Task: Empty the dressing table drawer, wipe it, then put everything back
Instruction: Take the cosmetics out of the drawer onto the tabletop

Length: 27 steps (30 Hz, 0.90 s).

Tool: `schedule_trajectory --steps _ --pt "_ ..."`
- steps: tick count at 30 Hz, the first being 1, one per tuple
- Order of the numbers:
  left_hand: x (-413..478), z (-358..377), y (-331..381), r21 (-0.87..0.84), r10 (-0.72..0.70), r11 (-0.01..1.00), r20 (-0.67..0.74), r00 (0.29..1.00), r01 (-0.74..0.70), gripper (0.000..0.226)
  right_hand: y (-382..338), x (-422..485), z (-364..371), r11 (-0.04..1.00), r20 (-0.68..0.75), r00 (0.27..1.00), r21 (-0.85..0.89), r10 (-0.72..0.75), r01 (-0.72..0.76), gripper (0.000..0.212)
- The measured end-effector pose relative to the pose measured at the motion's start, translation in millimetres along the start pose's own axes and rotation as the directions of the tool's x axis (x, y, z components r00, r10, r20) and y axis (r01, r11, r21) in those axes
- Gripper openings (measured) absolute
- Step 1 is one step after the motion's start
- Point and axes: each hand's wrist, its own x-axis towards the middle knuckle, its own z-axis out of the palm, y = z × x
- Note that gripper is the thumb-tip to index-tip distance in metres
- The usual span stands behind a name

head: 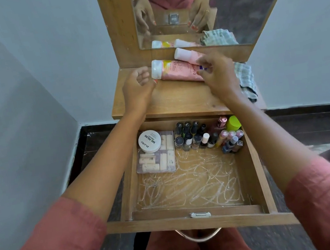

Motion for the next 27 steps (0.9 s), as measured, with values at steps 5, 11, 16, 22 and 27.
schedule_trajectory --steps 5,11,16,22,27 --pt "-48 -11 -16 -0.024 -0.039 0.999 0.013 0.999 0.039 0.034 -14 -55 5 0.981 0.045 0.994 0.162 0.101 -0.107 0.019" --pt "-98 -25 -46 -0.039 -0.134 0.990 0.038 0.990 0.135 0.027 -21 -118 26 0.932 0.139 0.957 0.230 0.254 -0.281 0.015" --pt "-131 -30 -69 -0.011 -0.328 0.945 0.005 0.945 0.328 0.021 -22 -156 43 0.873 0.251 0.887 0.207 0.389 -0.441 0.015" --pt "-155 -33 -72 0.303 -0.374 0.885 0.012 0.927 0.353 0.035 -20 -174 59 0.829 0.368 0.783 0.057 0.501 -0.557 0.009" --pt "-152 -34 -78 0.646 -0.285 0.745 0.083 0.955 0.166 0.033 -19 -176 75 0.772 0.380 0.706 -0.036 0.598 -0.634 0.012"
